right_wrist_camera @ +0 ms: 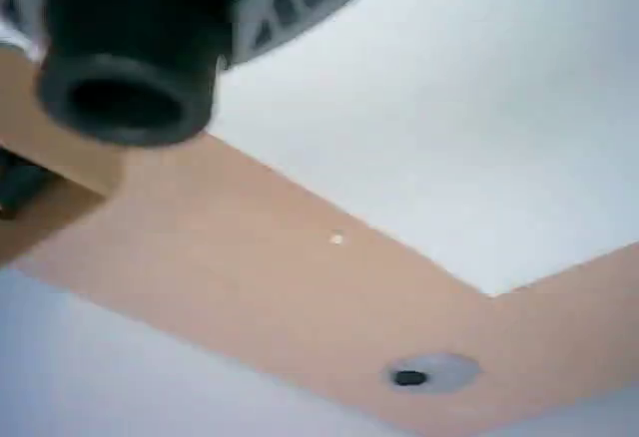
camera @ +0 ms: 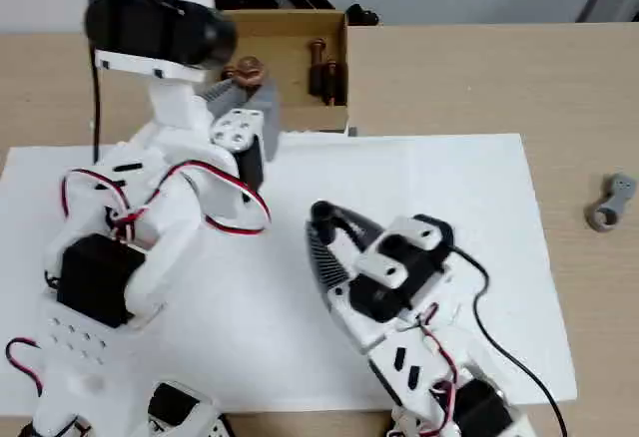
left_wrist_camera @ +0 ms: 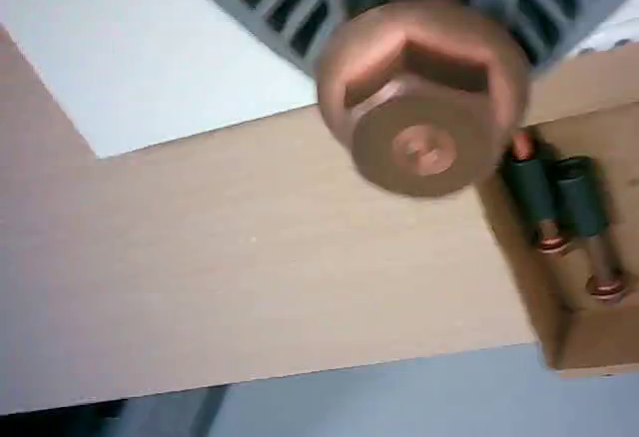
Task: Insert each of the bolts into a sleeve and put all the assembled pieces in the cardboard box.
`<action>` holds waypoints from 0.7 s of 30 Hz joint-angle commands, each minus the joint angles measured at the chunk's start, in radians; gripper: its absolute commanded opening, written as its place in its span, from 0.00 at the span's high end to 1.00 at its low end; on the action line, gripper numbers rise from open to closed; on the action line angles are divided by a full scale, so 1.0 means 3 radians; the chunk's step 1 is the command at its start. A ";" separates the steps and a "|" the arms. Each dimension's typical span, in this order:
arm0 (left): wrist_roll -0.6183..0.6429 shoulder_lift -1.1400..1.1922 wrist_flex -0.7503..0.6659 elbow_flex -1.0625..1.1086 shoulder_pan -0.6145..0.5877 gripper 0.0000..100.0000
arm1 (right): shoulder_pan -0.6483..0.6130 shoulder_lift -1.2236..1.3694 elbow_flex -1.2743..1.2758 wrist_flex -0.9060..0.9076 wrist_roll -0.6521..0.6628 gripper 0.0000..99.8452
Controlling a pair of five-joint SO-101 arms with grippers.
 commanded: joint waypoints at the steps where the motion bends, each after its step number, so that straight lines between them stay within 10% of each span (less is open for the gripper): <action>1: -0.0020 -0.0036 -0.0113 -0.0018 0.0179 1.00 | -0.0008 -0.0023 0.0113 -0.0345 0.0020 1.00; 21: -0.0005 -0.0077 -0.0317 0.0596 0.0440 1.00 | 0.0038 -0.0028 0.0199 -0.0473 0.0020 1.00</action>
